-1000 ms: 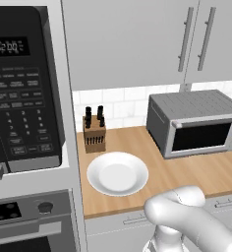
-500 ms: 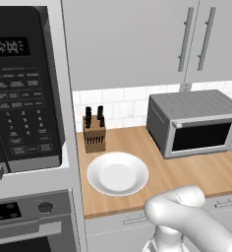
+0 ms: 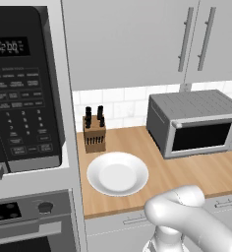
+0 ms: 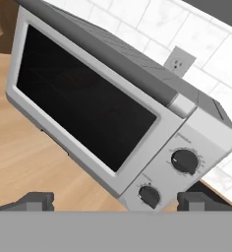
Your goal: Pick up the kebab skewer and baguette bread, and place them inside the toaster oven. Close the toaster oven door and start by setting the timer.
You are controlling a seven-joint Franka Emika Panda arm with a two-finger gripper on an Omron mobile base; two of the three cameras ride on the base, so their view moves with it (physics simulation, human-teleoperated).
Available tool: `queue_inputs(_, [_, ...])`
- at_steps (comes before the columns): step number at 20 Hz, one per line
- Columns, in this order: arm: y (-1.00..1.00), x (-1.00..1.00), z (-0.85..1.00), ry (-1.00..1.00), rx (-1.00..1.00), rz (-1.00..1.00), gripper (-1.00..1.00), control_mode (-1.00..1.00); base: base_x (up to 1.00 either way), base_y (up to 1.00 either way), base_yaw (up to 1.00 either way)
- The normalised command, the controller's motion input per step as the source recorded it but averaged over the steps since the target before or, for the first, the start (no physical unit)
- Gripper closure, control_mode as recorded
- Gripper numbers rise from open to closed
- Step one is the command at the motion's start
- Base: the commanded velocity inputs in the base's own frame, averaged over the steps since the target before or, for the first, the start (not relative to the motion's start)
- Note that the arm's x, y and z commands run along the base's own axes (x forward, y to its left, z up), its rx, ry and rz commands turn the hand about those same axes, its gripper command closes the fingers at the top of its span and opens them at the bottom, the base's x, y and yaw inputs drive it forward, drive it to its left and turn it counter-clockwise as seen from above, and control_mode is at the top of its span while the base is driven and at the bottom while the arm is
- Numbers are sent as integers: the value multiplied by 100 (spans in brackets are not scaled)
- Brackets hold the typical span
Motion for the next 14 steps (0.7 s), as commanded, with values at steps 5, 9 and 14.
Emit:
queue_inputs(5, [-11,14,-2,0,0,-4,-100,-100,0,0,0])
queue_inputs(9, [0,17,-9,0,0,-4,-100,-100,0,0,0])
queue_inputs(14, [0,16,-20,0,0,-5,-100,-100,0,0,0])
